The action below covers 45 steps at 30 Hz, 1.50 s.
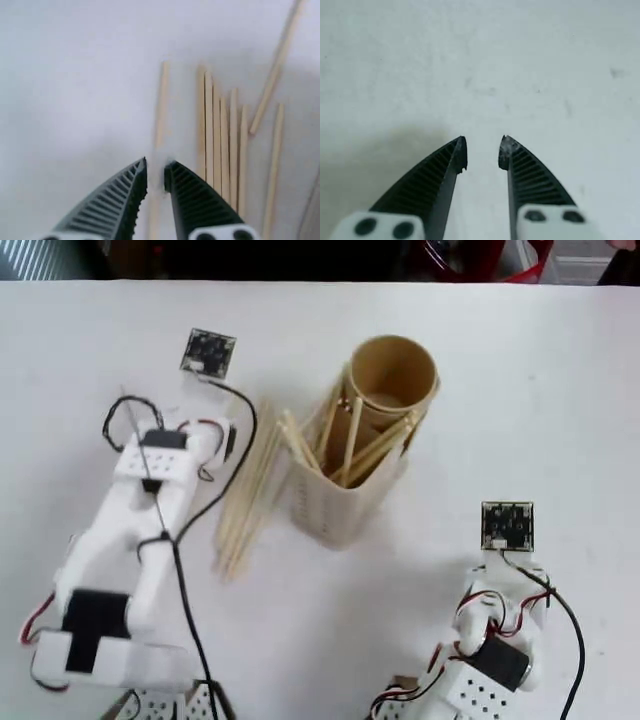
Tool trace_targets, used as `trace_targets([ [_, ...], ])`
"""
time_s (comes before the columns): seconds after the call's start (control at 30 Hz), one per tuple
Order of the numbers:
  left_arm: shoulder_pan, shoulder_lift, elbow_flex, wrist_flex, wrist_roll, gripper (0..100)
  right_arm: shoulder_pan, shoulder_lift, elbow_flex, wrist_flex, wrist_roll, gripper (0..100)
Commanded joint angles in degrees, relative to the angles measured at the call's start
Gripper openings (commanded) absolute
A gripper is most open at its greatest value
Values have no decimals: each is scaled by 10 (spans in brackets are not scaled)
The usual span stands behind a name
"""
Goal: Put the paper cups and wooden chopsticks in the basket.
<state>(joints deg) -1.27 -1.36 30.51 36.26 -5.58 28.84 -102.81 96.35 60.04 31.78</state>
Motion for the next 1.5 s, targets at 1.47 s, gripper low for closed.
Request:
trace_targets([
  [1.47,58,158,-105,205,-69,282,7,-5,5,-10,3,114],
])
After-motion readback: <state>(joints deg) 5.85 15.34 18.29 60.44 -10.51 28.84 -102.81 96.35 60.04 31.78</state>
